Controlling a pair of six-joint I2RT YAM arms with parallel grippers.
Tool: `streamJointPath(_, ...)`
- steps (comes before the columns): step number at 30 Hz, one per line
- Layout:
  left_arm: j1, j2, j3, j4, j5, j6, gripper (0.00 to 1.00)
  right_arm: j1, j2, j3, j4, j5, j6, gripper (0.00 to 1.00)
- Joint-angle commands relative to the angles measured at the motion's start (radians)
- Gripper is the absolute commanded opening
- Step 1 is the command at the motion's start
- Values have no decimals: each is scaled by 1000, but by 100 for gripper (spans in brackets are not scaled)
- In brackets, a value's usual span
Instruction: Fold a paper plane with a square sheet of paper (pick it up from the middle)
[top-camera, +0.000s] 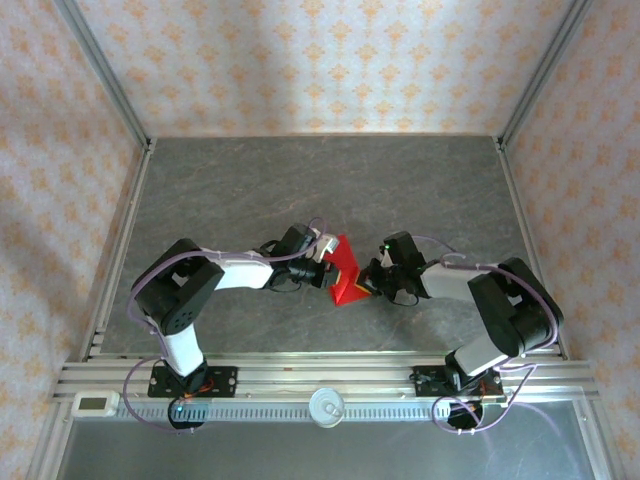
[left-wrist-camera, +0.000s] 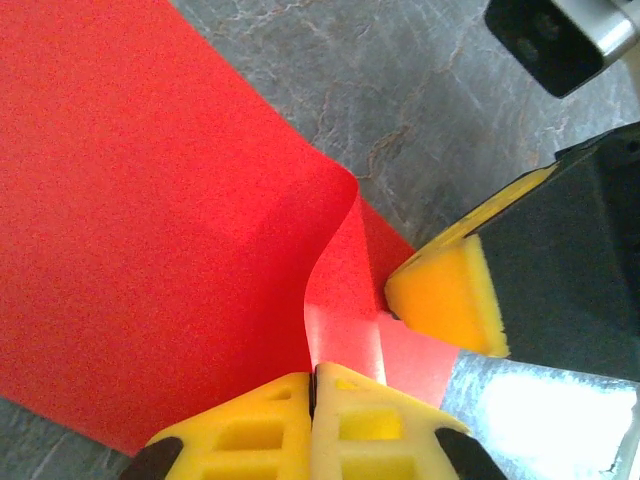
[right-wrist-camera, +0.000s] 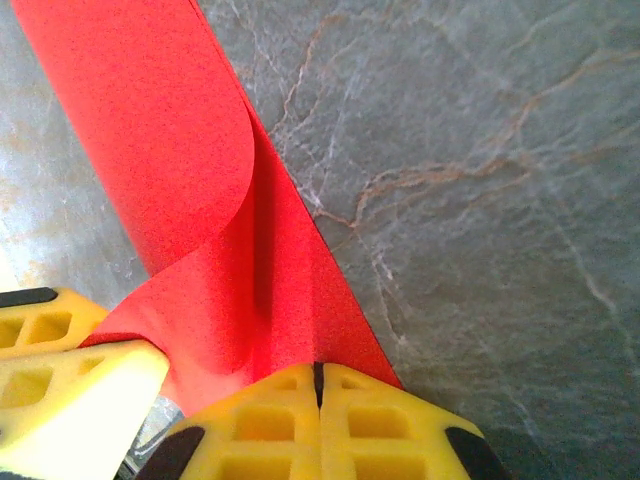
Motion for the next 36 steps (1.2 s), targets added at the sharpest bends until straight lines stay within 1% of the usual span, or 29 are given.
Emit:
streamJointPath(1,-5,-13,11,-32,-43,37,6,2,16,-14,-65,83,-14,1)
streamJointPath(6,-4,-3,24,-57,-71,61,6,2,13,-12,-65,81,-14,1)
streamJointPath(25,-5,23,23,-64,-75,72,6,2,7,-3,-74,80,-15,0)
streamJointPath(36,-7,46,10,-65,-97,78,6,2,-3,21,-63,51,-20,1)
